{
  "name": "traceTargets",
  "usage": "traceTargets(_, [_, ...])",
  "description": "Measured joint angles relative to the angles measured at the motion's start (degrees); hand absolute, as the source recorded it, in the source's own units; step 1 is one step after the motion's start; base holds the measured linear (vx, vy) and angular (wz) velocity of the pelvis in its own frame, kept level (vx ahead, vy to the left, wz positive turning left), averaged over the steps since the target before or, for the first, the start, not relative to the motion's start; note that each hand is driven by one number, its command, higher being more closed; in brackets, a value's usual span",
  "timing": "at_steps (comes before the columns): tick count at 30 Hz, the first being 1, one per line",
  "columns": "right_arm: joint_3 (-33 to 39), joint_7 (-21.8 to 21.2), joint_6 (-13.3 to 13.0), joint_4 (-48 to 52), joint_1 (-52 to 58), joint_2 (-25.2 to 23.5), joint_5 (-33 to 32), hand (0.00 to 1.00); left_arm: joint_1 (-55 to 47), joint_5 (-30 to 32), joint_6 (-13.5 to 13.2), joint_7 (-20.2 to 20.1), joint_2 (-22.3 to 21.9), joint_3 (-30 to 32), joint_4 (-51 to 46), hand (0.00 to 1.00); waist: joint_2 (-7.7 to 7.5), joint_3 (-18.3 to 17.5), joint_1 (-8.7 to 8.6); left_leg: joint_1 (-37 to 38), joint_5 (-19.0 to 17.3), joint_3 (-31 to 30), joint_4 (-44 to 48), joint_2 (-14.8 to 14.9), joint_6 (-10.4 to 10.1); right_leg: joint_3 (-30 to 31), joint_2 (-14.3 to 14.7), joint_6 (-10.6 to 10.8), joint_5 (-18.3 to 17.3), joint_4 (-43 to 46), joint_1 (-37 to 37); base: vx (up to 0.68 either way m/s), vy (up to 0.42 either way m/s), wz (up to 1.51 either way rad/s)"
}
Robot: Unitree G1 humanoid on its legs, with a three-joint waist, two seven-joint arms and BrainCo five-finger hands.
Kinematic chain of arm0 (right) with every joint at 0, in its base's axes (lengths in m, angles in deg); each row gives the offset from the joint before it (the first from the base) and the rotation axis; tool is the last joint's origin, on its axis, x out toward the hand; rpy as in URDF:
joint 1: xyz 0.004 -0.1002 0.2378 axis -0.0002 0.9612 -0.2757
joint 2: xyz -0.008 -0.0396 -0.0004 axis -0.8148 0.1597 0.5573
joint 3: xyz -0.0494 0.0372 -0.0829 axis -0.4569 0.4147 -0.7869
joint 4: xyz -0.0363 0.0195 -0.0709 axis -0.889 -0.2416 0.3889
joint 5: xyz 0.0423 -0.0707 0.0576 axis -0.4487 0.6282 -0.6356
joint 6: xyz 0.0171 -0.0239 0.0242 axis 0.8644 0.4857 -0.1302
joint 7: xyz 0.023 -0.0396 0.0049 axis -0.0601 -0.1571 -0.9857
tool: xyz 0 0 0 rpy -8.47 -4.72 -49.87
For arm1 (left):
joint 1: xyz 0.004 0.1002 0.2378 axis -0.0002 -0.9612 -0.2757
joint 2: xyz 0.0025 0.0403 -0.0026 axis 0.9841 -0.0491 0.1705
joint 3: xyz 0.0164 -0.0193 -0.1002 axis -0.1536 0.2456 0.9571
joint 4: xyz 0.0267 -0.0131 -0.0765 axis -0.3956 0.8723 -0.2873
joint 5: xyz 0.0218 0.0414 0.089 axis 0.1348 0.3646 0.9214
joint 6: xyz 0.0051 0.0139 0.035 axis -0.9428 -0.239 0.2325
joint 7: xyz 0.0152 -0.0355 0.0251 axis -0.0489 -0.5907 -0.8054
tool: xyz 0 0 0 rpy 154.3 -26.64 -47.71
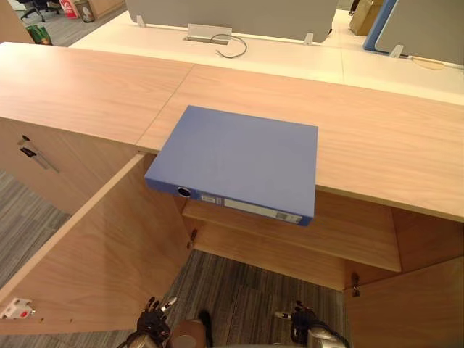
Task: Walk over to the cabinet, pick up the folder, carry it to the office cabinet, place the folder inside the office cabinet, then close the office cabinet door
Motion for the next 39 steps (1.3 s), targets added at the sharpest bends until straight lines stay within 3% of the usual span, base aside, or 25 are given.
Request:
traceTargets(6, [-2.8,-0.8,-0.1,1.4,1.4,0.0,1.5,0.0,-7.4,-10.2,-0.1,-3.3,-0.9,-7.2,-22.8,0.0,0.41,-0.8,-0.09,5.2,8.3,0.0,-15.2,-0.1,-0.4,0.5,0.8,0.1,2.1,-0.5,-1.9,-0.01,-0.03,-0.03])
traceTargets(13, [-6.4,-0.8,0.6,3.8,3.8,1.0,3.8,0.0,-12.2,-12.3,-1.5,-2.5,-2.0,-11.4,-48.1,0.0,1.29,-2.0,0.08,6.9,9.6,0.5,-16.6,-0.6,0.4,1.2,0.3,0.0,3.1,-1.0,-1.0,-0.07,0.034,-0.05])
traceTargets(17, [-6.9,-0.8,0.6,3.9,4.2,1.6,3.8,0.0,-14.2,-8.3,-2.7,-0.6,-3.6,-10.5,-58.6,0.0,2.23,-2.6,0.37,6.7,9.7,-0.8,-16.9,-1.3,0.6,-0.3,0.0,0.2,2.9,-2.0,-0.2,-0.14,0.014,0.13])
traceTargets(20, [-6.8,-0.6,0.6,3.9,4.8,1.9,3.8,0.0,-15.1,2.4,-5.1,4.3,-7.4,-7.1,-67.1,0.0,2.48,-2.8,0.83,5.9,9.8,-3.1,-16.9,-1.6,0.5,-2.0,0.1,0.2,2.4,-2.1,-0.3,-0.14,0.017,0.29])
traceTargets(23, [-6.2,0.7,0.5,5.3,6.3,1.8,3.7,0.0,-16.0,13.3,-6.2,12.2,-8.0,-3.6,-72.8,0.0,2.05,-4.1,1.17,5.0,11.7,-5.1,-16.9,-1.7,0.6,-4.3,0.2,0.9,2.6,-2.1,-0.1,-0.06,0.005,0.35])
traceTargets(25, [-6.2,1.9,0.5,5.5,6.8,1.5,3.6,0.0,-16.1,24.0,-6.7,19.7,-8.2,-1.2,-76.5,0.0,2.21,-4.6,1.79,4.8,12.3,-5.5,-16.9,-2.0,0.9,-4.8,0.1,1.3,3.0,-2.3,0.1,-0.01,0.023,0.15])
traceTargets(28, [-6.2,3.0,0.4,5.6,6.6,0.2,3.5,0.0,-15.7,33.4,-7.0,26.8,-8.3,0.3,-80.4,0.0,1.59,-5.3,2.32,4.4,12.5,-5.5,-16.9,-2.1,1.1,-4.7,0.2,1.5,3.9,-3.4,0.1,0.0,0.0,0.0])
traceTargets(31, [-6.6,4.1,0.1,4.9,6.0,-1.9,3.5,0.0,-13.4,42.2,-6.6,32.8,-7.8,-0.4,-82.6,0.0,0.59,-6.2,2.63,4.2,12.4,-5.4,-16.9,-2.2,1.1,-4.7,0.2,1.6,4.2,-3.9,0.1,0.0,0.0,0.0])
traceTargets(34, [-7.6,5.1,-0.7,1.7,4.4,-4.2,3.6,0.0,-9.5,56.9,-4.5,39.4,-5.7,-6.3,-84.7,0.0,0.47,-6.8,2.88,4.2,12.2,-5.1,-16.9,-2.0,1.4,-3.9,0.3,1.3,4.4,-4.1,0.1,-0.02,0.015,-0.05])
traceTargets(39, [-8.2,5.8,-1.0,-2.2,2.7,-4.3,3.2,0.0,-5.0,72.0,-3.7,41.3,-0.5,-14.7,-84.9,0.0,0.6,-8.4,2.27,4.2,12.1,-3.8,-16.9,-1.4,1.4,-1.9,0.9,0.5,4.7,-4.9,-0.6,-0.03,0.011,-0.18])
